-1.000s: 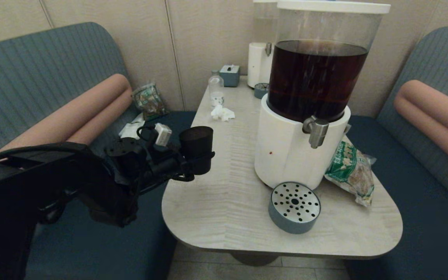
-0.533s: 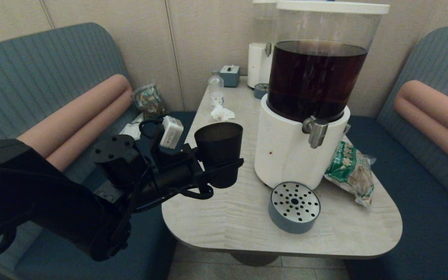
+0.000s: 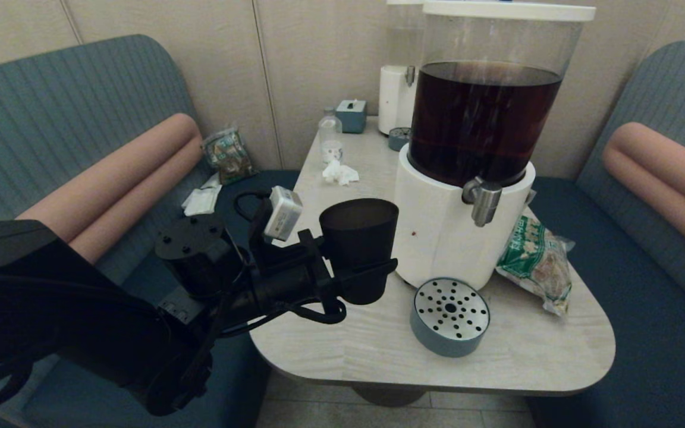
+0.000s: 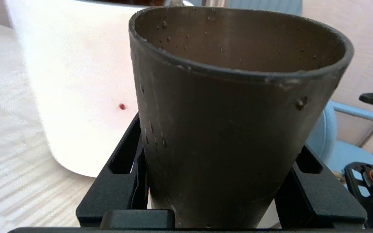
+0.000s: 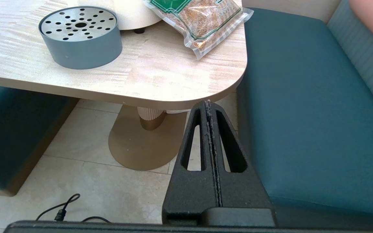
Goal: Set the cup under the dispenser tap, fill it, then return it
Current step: Place it under the water dispenser
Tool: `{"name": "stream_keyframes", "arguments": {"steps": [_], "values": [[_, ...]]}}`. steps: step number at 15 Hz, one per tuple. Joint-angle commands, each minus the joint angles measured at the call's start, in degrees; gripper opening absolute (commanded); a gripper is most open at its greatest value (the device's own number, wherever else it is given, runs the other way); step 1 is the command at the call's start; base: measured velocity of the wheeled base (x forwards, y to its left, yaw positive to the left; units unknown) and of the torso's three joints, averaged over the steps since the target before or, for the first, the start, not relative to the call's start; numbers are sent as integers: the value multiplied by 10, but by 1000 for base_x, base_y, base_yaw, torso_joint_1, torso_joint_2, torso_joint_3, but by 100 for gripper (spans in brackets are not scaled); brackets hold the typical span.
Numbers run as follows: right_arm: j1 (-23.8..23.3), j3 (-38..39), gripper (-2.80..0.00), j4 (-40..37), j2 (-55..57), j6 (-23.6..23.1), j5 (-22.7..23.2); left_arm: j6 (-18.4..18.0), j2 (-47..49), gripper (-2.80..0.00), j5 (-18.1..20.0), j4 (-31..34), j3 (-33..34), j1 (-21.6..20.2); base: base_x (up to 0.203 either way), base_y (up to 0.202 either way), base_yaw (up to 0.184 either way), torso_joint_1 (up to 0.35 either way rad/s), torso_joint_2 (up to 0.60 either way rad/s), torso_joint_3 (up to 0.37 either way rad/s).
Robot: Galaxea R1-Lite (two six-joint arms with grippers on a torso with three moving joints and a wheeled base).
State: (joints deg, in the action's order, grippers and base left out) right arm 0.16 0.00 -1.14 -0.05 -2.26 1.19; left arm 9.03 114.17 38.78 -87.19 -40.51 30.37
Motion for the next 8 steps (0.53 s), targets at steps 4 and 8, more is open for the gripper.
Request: {"name": "stream_keyframes", "arguments": {"steps": [4, 8], "values": [[0, 0, -280, 0, 0, 0, 0, 0, 76, -280, 4, -5, -55, 22, 0, 0, 0, 0, 0, 0], [0, 0, -280, 0, 0, 0, 1, 10, 149, -280, 3, -5, -153, 48, 0, 0, 0, 0, 0, 0]]}}
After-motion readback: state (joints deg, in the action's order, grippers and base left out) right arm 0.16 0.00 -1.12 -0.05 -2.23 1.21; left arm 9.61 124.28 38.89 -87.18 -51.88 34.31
